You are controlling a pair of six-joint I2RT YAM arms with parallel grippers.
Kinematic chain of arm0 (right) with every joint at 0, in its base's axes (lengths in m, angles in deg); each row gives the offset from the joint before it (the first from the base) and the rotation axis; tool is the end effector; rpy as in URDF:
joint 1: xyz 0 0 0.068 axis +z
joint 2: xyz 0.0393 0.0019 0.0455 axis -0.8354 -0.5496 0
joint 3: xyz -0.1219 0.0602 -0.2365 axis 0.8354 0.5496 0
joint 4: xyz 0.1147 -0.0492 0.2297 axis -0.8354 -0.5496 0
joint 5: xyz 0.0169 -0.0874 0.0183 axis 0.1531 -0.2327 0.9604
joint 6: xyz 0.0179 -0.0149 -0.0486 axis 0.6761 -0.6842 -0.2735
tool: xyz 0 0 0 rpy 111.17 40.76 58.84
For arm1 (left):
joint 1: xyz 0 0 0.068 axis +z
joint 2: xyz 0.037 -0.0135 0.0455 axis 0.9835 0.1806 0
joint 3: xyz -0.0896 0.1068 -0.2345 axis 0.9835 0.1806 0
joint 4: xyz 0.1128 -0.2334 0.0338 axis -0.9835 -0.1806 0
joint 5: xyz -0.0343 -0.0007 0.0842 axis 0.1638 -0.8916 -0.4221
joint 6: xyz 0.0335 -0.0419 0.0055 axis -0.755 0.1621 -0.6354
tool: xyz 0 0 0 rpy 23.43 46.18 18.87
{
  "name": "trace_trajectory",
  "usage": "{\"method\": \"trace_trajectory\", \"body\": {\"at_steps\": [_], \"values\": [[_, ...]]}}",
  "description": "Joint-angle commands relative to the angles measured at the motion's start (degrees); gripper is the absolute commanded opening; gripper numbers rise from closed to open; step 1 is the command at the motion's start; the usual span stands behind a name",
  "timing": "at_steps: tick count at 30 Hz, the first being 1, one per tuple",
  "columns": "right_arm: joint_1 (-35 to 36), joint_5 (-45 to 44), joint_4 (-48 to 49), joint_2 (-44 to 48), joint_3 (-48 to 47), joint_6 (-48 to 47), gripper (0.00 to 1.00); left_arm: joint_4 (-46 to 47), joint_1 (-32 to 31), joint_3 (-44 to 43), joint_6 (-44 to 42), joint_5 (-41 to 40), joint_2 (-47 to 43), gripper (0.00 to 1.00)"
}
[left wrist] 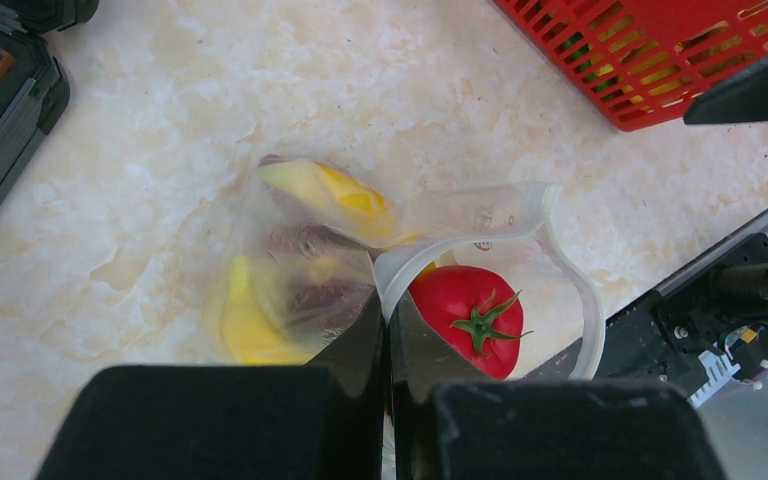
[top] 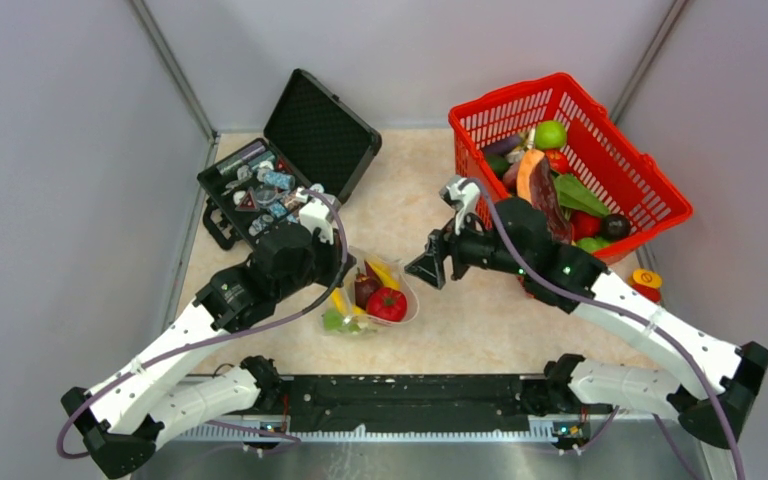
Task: Place the food in the zip-top bag and seal the zipper
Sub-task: Place the fake vegetable in the zipper food storage bag, then adjust the zipper food storage bag at the center of the board.
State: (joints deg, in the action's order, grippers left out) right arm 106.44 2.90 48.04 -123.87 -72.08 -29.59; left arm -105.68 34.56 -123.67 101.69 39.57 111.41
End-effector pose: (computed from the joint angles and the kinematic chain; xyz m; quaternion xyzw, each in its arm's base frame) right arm 0.1458 0.1857 0.3660 -0.3117 0.7538 0.3865 0.4303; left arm 0.1293 -0.1242 0.3461 0.1310 0.8481 -0.2530 0.4467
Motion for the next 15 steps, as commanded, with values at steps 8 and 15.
{"method": "trace_trajectory", "body": {"at_steps": [8,15], "values": [[1.70,0.80,-1.39,-4.60,6.59,12.23,0.59,5.65,0.03,-0.83,0.63,-0.77,0.54,0.00],[4.11,-5.16,-0.63,-7.17,6.08,10.33,0.48,5.50,0.04,-1.04,0.49,-0.74,0.79,0.00]]}}
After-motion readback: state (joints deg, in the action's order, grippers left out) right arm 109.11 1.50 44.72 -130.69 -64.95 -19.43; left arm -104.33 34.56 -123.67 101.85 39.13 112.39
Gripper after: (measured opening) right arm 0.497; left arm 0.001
